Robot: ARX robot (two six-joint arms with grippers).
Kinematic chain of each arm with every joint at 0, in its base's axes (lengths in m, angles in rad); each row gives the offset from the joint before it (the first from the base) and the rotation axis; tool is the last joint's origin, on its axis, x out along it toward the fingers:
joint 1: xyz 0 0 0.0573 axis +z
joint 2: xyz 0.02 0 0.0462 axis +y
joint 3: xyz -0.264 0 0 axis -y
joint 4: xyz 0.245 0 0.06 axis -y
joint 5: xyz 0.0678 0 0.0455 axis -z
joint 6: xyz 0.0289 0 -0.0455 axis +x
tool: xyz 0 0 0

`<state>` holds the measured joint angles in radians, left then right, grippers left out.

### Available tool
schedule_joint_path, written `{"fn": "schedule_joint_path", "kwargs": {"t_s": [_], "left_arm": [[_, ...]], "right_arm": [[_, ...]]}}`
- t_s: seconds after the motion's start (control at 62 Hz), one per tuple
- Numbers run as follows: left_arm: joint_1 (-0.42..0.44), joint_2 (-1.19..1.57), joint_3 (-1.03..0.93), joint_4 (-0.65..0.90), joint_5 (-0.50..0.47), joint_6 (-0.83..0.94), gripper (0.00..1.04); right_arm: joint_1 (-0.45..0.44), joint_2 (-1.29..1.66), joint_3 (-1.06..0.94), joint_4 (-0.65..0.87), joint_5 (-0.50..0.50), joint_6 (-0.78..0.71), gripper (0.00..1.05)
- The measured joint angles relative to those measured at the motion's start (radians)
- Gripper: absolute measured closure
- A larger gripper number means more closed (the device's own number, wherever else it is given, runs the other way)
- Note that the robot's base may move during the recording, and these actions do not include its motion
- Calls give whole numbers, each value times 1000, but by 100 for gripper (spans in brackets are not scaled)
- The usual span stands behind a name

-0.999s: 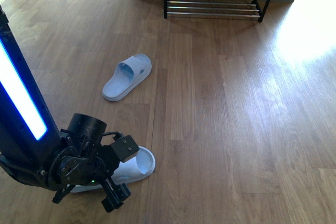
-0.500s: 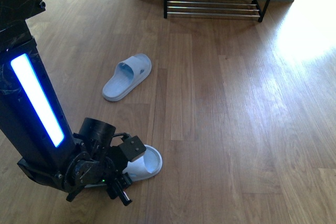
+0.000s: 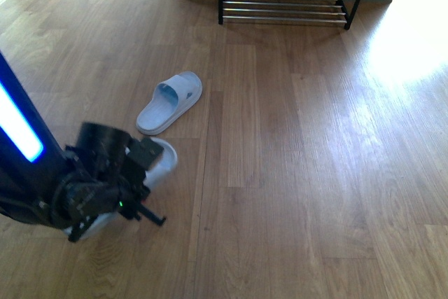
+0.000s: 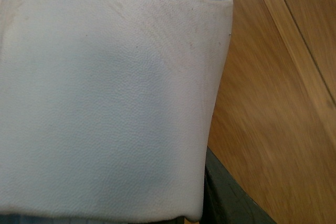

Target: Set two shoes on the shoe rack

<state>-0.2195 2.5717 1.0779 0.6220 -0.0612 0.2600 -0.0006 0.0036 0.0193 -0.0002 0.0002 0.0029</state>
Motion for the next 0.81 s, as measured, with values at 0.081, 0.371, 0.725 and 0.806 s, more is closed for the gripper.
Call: {"fn": "schedule_joint_path", "kwargs": {"t_s": [0.081, 0.371, 0.725, 0.806], "left_arm": [[20, -135, -60, 18, -55, -53, 103], [96, -692, -361, -70, -395, -231, 103], [6, -1505, -702, -409, -597, -283, 103], [-11, -1699, -764, -479, -702, -274, 103]], "right_arm": [[0, 0, 0, 0, 0, 0, 9], [0, 0, 0, 0, 0, 0, 9], [0, 0, 0, 0, 0, 0, 9], [0, 0, 0, 0, 0, 0, 9]]}}
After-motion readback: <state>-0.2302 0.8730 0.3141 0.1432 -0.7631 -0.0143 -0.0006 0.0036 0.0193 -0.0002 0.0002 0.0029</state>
